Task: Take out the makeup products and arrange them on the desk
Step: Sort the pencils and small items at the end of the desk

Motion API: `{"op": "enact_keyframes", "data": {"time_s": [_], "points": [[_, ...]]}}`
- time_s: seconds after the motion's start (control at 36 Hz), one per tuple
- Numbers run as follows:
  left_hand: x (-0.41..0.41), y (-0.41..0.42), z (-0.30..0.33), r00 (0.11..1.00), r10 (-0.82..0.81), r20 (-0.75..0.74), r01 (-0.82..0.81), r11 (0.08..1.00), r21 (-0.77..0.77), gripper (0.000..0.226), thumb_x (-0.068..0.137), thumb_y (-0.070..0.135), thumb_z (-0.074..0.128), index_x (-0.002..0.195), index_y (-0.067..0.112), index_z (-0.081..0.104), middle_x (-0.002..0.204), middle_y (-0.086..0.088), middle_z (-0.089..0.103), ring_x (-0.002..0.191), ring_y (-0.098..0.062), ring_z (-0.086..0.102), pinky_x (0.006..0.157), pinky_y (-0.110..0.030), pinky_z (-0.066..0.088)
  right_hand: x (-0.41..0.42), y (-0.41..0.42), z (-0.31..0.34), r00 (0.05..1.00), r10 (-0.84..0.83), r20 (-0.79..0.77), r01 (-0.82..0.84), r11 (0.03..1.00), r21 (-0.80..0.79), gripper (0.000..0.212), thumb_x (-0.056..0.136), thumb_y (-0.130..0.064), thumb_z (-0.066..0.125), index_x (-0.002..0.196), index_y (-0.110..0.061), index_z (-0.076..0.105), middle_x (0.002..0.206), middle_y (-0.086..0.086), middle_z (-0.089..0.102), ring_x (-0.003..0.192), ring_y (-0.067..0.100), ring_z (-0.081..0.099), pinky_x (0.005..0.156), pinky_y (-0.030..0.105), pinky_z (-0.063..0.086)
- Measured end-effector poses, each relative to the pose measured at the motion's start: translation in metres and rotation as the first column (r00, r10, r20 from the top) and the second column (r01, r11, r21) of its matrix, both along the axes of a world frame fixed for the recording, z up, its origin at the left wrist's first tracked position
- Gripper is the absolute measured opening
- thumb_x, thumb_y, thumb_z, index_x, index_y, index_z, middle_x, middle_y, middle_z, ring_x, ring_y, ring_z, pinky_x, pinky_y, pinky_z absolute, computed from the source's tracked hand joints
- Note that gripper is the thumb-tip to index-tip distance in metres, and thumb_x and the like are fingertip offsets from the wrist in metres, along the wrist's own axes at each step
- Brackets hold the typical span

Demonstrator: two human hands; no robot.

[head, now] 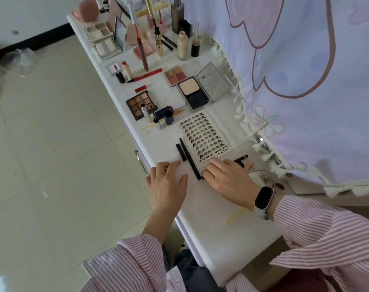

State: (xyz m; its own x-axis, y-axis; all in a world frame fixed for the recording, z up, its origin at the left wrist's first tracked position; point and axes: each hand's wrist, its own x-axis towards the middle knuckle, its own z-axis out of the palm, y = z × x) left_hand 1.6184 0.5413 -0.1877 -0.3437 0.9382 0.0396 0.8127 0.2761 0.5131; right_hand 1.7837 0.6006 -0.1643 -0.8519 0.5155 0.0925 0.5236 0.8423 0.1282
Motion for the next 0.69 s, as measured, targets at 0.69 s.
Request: {"op": "enact_keyframes", "data": {"time_s": [0.69], "points": [[-0.010,-0.009,0.049,0.954,-0.280,0.106,0.236,0.921,0.309,0.034,0.095,0.026,0.037,0.094,0.007,0.065,0.064,0.010,0.053,0.047,-0.006,0.034,0.040,-0.007,0.024,-0.047,-0.013,0.075,0.139,-0.967,-0.214,-0.119,0.199,-0.973,0.014,0.087,-0.011,0.060,0.074,-0.017,0.062,0.049,-0.014,0.052,0.047,-0.001,0.045,0.049,0.009,0.035]]}}
